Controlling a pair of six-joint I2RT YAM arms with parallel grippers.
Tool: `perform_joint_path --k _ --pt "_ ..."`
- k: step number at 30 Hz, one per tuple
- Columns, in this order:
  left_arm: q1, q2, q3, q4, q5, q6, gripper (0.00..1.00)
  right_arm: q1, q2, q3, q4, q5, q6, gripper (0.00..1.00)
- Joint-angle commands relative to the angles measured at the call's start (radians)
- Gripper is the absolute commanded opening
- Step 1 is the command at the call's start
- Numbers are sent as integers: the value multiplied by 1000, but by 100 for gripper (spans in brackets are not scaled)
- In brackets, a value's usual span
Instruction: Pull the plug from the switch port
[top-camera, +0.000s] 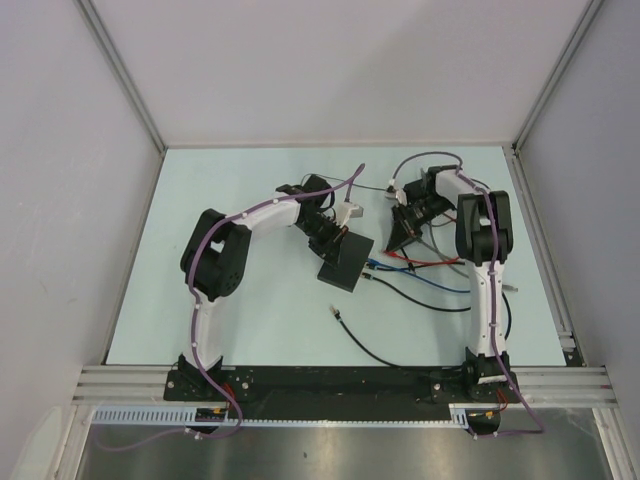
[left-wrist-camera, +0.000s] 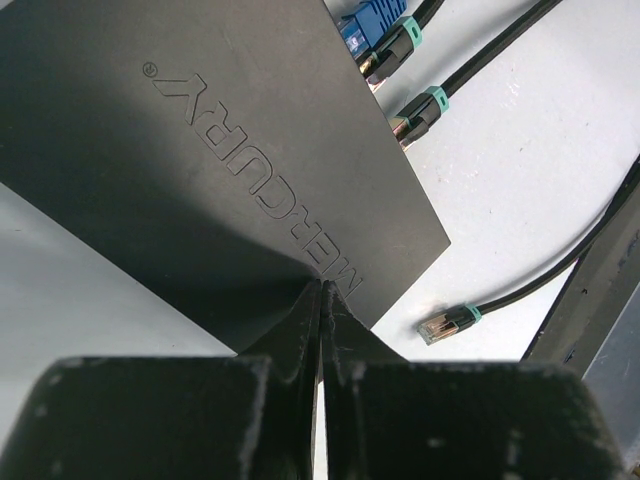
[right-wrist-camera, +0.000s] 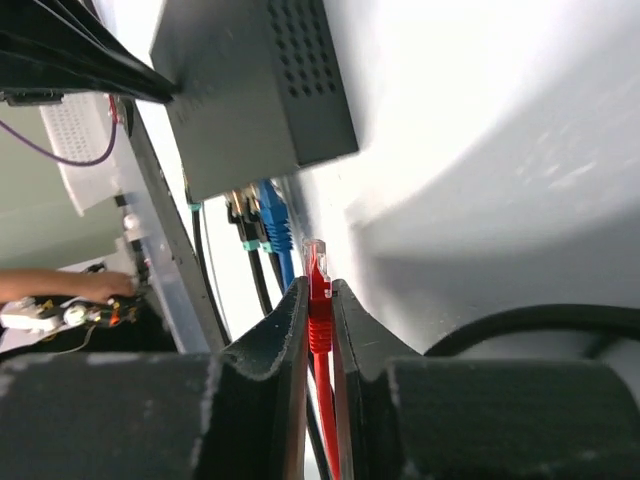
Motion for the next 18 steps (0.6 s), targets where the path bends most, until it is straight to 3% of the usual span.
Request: perform_joint_path --k 1,11,14,18 --pt "2 36 -20 4 -118 55 2 -26 -105 143 -34 -23 -4 8" --pt "2 45 3 -5 -112 61 2 -185 -113 290 213 103 165 10" --pt "2 49 9 -5 -112 61 2 -217 -113 290 279 149 208 21" --pt "2 45 14 -11 -116 68 3 -219 -137 264 329 209 268 57"
